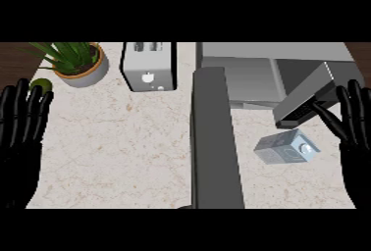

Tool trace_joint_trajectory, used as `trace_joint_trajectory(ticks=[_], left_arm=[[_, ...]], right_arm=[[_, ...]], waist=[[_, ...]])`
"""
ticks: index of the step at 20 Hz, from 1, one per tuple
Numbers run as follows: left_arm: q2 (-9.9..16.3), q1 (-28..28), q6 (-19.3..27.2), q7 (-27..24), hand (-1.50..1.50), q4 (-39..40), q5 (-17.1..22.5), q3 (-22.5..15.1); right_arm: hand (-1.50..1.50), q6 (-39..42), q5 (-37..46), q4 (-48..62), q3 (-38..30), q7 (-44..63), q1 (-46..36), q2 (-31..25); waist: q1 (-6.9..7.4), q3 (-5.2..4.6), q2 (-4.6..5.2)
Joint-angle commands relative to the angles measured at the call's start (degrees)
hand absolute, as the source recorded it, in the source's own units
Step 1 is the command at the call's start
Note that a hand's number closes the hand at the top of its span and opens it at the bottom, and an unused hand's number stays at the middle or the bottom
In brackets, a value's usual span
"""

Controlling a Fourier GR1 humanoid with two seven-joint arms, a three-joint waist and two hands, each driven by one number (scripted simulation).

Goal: Pick up the milk, place it into the microwave and close the microwave

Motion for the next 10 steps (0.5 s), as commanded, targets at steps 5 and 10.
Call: trace_joint_trajectory(ticks=[5,10], left_arm=[[2.2,0.6,-3.6,-1.1,-1.5,1.3,3.5,2.0],[-0.5,2.9,-6.1,1.2,-1.5,1.1,13.5,2.3]], right_arm=[[-1.5,19.9,-25.4,2.9,-8.0,-10.6,1.4,-6.4],[-1.5,34.7,-43.1,5.4,-12.6,-10.9,4.6,-13.5]], waist=[[-1.29,2.36,-1.06],[-1.36,2.22,-1.28]])
